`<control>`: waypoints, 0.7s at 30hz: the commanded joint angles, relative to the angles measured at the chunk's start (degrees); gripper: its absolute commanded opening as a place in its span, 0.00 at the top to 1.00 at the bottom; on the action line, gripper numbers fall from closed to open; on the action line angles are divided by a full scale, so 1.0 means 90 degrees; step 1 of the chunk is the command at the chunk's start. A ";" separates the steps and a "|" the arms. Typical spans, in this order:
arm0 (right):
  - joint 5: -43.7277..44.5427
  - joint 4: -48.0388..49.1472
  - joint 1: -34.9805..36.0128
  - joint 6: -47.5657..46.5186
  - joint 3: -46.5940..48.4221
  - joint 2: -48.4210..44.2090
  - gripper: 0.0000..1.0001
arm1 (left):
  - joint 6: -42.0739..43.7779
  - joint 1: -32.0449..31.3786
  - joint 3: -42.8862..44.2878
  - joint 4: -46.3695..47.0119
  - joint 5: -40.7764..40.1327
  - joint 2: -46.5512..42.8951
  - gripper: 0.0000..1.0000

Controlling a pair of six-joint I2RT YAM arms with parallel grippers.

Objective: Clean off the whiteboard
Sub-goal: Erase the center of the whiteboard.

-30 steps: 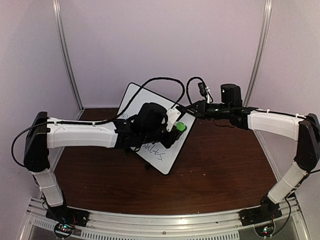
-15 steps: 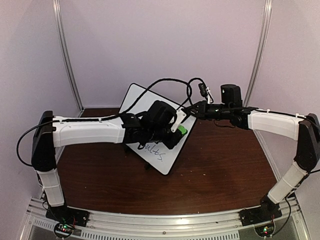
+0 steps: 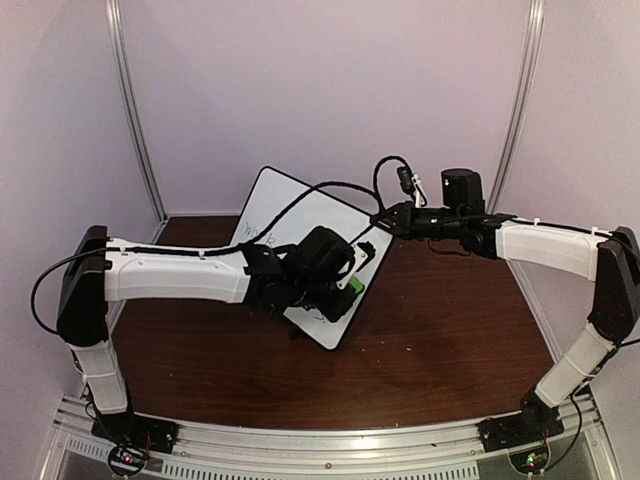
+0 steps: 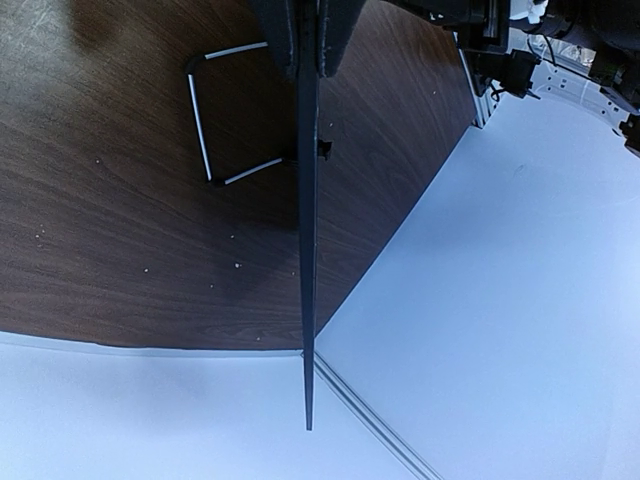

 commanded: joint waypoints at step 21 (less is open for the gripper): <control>-0.0630 -0.0013 0.0196 -0.0293 0.0073 -0.0236 1.00 | 0.0270 0.3317 -0.0946 0.1232 0.0653 -0.1609 0.83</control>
